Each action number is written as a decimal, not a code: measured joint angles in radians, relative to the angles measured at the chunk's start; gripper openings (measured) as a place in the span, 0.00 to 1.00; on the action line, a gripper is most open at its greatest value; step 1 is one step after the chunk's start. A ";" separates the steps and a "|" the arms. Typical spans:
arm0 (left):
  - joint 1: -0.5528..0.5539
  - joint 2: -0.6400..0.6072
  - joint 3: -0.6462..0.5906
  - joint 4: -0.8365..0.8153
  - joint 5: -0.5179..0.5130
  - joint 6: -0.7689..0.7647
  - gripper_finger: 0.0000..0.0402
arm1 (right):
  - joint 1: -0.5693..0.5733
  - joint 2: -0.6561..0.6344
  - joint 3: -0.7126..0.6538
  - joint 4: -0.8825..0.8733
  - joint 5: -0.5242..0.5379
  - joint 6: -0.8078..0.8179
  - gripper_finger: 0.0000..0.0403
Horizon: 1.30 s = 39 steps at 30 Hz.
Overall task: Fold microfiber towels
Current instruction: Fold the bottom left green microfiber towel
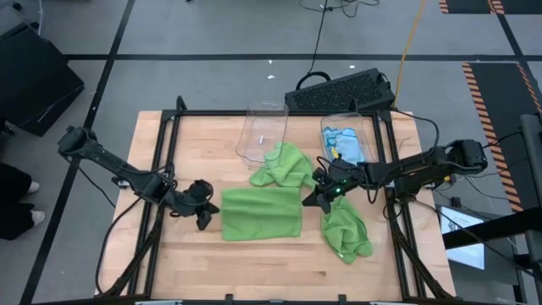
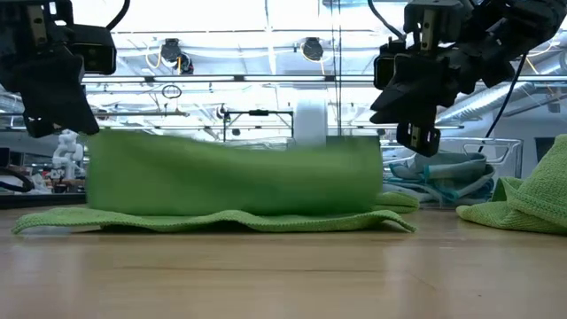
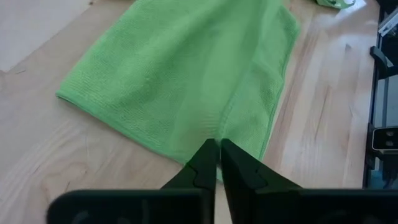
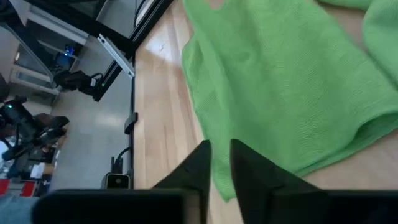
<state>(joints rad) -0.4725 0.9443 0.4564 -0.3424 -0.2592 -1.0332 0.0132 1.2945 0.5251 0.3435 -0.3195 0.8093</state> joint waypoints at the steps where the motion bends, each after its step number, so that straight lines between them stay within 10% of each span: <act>1: -0.003 0.000 0.000 -0.001 0.000 0.000 0.07 | 0.005 0.000 0.000 0.000 0.000 0.011 0.16; 12: -0.014 0.000 0.000 0.003 -0.011 -0.093 0.28 | 0.053 0.000 0.000 -0.096 0.013 0.067 0.42; 39: -0.060 0.182 -0.005 0.211 -0.027 -0.257 0.30 | 0.055 0.000 0.000 -0.094 0.161 0.292 0.42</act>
<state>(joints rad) -0.5327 1.1259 0.4515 -0.1311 -0.2861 -1.2904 0.0677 1.2945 0.5251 0.2493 -0.1585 1.1015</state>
